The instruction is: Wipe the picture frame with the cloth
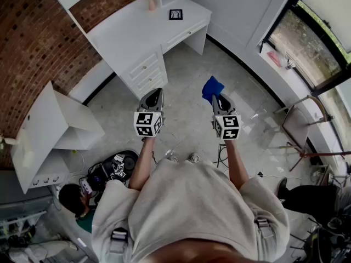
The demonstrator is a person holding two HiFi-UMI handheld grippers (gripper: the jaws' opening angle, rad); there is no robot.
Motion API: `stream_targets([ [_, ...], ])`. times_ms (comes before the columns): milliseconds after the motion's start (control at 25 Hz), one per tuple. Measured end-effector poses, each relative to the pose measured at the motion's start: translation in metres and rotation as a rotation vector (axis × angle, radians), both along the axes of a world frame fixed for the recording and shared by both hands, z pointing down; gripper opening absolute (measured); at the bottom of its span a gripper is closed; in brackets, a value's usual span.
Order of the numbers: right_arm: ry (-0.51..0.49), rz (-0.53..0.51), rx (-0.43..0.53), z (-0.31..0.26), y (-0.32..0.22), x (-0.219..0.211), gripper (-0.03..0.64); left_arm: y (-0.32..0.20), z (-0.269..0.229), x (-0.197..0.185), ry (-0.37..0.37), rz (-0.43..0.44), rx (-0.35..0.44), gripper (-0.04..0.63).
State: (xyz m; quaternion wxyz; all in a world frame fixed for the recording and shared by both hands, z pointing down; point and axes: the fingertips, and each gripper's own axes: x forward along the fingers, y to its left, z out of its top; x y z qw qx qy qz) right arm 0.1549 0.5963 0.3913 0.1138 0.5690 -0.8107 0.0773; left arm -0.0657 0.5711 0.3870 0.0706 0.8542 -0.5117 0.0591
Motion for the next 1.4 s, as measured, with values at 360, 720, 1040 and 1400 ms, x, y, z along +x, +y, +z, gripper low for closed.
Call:
stream_targets([
  [360,0.019,-0.004,-0.002,0.01,0.009,0.005,0.058,0.011,0.005,0.006,0.001,0.0,-0.008,0.017],
  [720,-0.003,-0.009,0.002,0.011,0.011,0.017,0.058,0.017,0.004,0.013,0.005,-0.013,-0.007,0.017],
  [1040,-0.012,-0.043,0.0,0.013,0.008,0.038,0.058,0.016,0.002,0.038,0.006,-0.032,0.006,0.017],
  [1400,-0.015,-0.076,-0.017,0.025,0.004,0.06,0.058,0.019,0.022,0.063,0.008,-0.065,-0.029,0.017],
])
